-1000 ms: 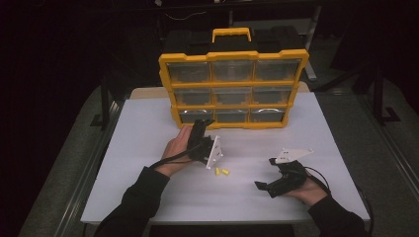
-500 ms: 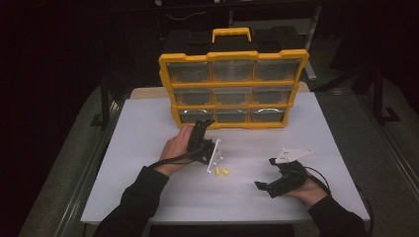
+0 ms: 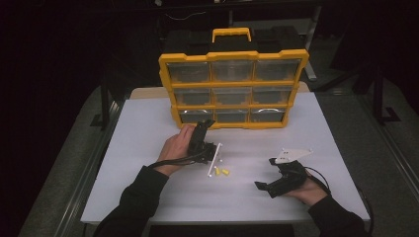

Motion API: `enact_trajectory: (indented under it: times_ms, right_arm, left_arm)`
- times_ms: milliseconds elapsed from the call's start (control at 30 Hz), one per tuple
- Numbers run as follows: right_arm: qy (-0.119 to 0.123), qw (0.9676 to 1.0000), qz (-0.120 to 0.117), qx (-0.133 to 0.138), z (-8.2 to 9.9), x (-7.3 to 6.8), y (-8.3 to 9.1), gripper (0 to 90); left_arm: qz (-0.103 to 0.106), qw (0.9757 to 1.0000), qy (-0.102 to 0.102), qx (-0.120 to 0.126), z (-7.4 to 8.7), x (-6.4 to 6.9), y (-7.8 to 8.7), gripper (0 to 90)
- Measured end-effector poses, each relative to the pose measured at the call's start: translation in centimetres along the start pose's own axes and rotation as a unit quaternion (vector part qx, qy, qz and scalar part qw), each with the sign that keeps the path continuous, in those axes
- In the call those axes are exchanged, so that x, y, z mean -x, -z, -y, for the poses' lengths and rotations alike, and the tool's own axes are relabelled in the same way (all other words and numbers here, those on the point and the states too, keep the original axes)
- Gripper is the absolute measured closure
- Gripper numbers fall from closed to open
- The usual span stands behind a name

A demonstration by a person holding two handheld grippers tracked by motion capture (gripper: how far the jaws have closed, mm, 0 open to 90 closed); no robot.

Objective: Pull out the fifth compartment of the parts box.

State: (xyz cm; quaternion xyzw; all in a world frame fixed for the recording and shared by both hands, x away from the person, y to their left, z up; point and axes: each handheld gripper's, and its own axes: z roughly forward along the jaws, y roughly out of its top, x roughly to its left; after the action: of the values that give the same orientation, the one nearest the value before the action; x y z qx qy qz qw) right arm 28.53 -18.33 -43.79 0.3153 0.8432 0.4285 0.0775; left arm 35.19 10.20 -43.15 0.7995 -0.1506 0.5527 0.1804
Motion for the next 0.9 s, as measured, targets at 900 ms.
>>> enact_trajectory:
  times_ms: [900]
  right_arm:
    - [0.0, 1.0, -0.002, 0.002, 0.0, 0.0, 0.0, 0.0]
  left_arm:
    - [-0.032, 0.9989, -0.033, 0.005, -1.9, -1.5, -1.1, 0.0]
